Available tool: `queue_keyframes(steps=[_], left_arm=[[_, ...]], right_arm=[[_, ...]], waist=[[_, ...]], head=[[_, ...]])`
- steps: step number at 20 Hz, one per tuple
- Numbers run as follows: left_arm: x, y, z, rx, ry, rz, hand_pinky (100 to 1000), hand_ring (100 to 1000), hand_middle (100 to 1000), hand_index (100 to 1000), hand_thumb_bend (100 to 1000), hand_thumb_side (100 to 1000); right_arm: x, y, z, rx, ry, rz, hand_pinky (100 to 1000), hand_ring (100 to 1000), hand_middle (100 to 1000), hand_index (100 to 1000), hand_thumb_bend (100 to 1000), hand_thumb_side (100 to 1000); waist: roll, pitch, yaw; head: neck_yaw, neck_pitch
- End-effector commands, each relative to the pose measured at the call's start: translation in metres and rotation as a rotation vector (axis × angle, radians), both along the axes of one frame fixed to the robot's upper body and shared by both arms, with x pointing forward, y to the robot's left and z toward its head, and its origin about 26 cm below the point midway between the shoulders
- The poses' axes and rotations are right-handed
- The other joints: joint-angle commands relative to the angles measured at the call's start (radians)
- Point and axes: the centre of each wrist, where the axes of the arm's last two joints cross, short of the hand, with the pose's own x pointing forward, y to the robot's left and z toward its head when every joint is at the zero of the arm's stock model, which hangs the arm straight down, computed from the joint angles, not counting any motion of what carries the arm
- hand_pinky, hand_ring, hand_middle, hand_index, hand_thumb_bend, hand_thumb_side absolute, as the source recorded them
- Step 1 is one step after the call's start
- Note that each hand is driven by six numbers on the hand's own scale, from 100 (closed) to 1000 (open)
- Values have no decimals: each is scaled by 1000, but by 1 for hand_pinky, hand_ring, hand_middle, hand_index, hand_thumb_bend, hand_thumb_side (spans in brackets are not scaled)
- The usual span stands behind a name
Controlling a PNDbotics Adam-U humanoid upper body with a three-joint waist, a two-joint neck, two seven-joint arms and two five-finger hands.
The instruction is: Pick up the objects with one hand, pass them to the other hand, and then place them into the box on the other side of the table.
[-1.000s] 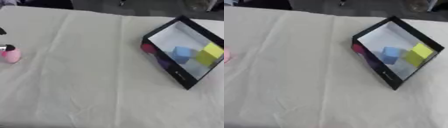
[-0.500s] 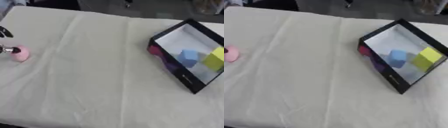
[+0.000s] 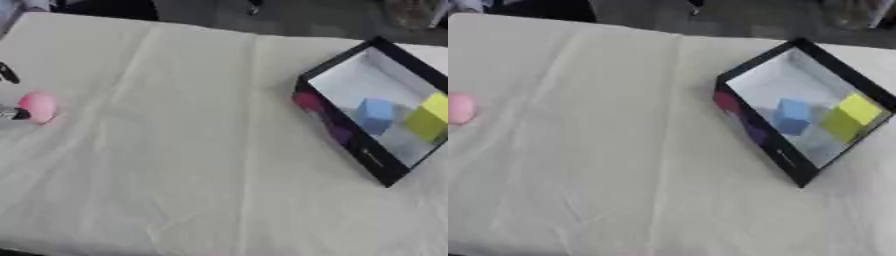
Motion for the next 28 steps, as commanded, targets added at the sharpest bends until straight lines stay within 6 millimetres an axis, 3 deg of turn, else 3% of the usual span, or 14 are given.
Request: queue_keyframes(steps=[1, 8, 15, 21, 25, 28], left_arm=[[-3, 5, 12, 34, -35, 23, 833, 832, 782, 790, 537, 380], [2, 4, 1, 11, -42, 33, 830, 827, 777, 785, 474, 408], [6, 2, -7, -12, -40, 43, 831, 827, 777, 792, 471, 459], [9, 2, -12, 7, -34, 65, 827, 827, 777, 793, 495, 396], [11, 0, -16, 40, -45, 85, 813, 819, 767, 775, 510, 284], [12, -3, -20, 46, -49, 90, 806, 811, 755, 724, 382, 205]], right_arm=[[-1, -2, 9, -24, -16, 3, 678, 965, 914, 994, 100, 562], [0, -3, 4, -12, -6, 2, 680, 966, 915, 994, 100, 564], [0, -3, 1, -3, 2, 2, 681, 967, 915, 994, 100, 565], [0, -4, -1, -1, 9, 5, 683, 967, 915, 994, 100, 565], [0, -4, -5, 7, 20, 7, 682, 967, 916, 995, 100, 568], [0, -4, -8, 13, 27, 9, 684, 967, 916, 995, 100, 567]], waist=[[1, 6, -1], [-2, 15, -3], [-2, 17, -4], [-3, 16, -6], [-3, 16, -6], [-4, 16, -8]], head=[[-4, 0], [-3, 0], [2, -3], [8, -8], [10, -10], [9, -9]])
